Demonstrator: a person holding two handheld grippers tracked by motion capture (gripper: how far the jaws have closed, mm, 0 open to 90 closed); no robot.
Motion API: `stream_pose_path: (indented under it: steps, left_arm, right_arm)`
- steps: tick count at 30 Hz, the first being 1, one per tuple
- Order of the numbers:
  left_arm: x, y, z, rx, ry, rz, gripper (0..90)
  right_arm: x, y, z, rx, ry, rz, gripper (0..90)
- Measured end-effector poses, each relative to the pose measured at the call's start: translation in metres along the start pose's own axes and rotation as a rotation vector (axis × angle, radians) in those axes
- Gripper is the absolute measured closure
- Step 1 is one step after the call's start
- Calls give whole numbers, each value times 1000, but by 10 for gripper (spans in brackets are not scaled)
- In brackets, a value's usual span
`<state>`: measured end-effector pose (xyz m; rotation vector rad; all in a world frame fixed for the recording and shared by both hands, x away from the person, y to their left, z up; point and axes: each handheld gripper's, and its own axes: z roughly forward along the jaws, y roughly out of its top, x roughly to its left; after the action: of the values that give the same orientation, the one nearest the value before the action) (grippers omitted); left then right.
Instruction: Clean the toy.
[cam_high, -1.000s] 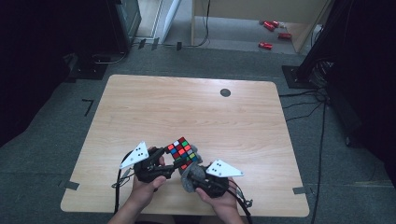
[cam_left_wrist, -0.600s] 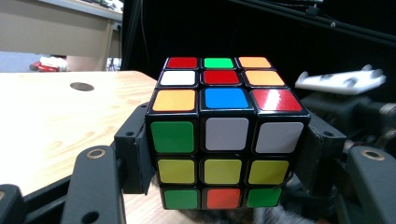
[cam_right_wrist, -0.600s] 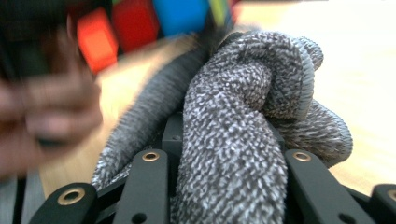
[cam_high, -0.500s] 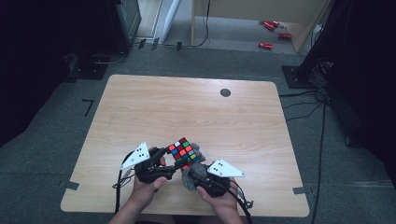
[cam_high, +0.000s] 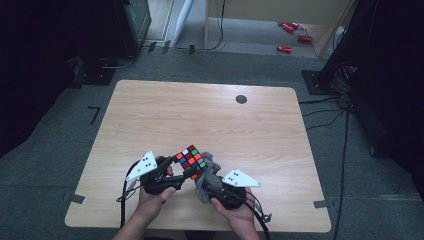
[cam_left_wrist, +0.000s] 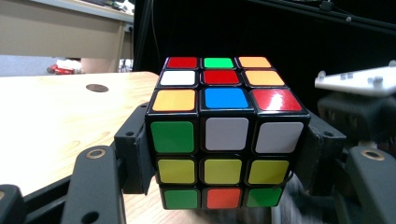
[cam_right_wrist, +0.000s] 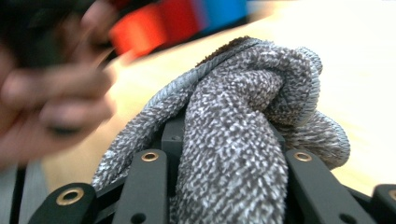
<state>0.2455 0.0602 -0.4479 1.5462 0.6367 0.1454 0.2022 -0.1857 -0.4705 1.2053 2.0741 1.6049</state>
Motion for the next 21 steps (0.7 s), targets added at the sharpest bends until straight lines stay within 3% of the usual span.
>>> stream_pose_path:
  steps: [4,8,12,13,17,20,21]
  left_arm:
    - [-5,-2,4,-4,-24,2,348]
    - [-6,-3,5,6,-19,8,347]
    - [-2,-1,1,2,-3,8,347]
    - [-2,-1,1,2,-3,8,347]
    - [1,1,-2,-8,-2,-3,347]
    - [-2,0,1,3,-14,5,347]
    - [-4,-2,3,6,-20,9,347]
  right_arm:
    - [8,3,-4,-37,-3,-37,653]
    - [33,-5,6,18,91,-141,650]
    - [39,-8,10,52,153,-170,641]
    - [39,-8,10,52,153,-170,641]
    - [14,-3,6,48,16,-63,641]
    - [8,-1,2,18,4,-25,642]
    - [10,0,1,1,13,-36,642]
